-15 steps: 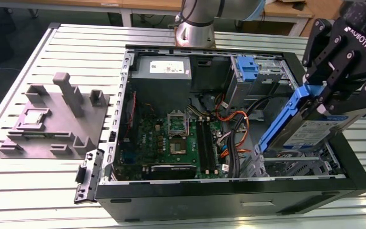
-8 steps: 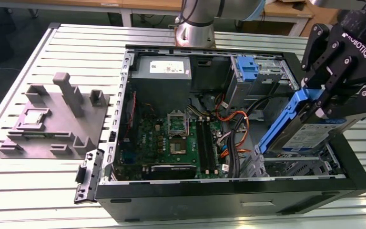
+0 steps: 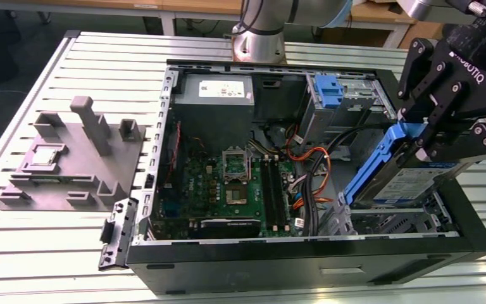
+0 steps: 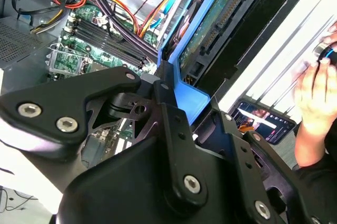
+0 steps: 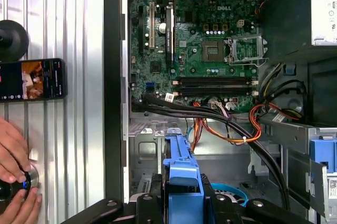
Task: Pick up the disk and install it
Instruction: 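Insert the disk into the insertion slot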
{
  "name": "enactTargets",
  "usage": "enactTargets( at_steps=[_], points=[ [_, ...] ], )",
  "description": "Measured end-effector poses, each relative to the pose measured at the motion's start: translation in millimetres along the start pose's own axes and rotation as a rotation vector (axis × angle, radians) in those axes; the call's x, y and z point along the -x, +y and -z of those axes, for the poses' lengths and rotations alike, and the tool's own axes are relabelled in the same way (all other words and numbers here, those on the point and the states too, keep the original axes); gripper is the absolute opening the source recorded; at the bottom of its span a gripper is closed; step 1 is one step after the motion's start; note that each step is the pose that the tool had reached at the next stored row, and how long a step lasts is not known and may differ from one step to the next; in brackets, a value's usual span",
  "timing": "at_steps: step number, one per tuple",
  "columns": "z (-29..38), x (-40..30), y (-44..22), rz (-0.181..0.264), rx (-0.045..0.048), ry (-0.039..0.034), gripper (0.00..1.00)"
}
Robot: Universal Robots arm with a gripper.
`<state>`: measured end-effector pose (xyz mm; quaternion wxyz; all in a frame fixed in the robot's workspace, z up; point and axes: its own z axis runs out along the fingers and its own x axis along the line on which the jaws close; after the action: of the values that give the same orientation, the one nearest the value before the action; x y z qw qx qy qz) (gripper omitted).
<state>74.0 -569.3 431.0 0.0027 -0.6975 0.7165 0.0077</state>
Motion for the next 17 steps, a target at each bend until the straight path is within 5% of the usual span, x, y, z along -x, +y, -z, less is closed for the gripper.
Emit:
enactTargets(
  at_steps=[17],
  points=[
    [-0.3,0.0,0.0,0.0,0.0,-0.0001,0.37]
  ],
)
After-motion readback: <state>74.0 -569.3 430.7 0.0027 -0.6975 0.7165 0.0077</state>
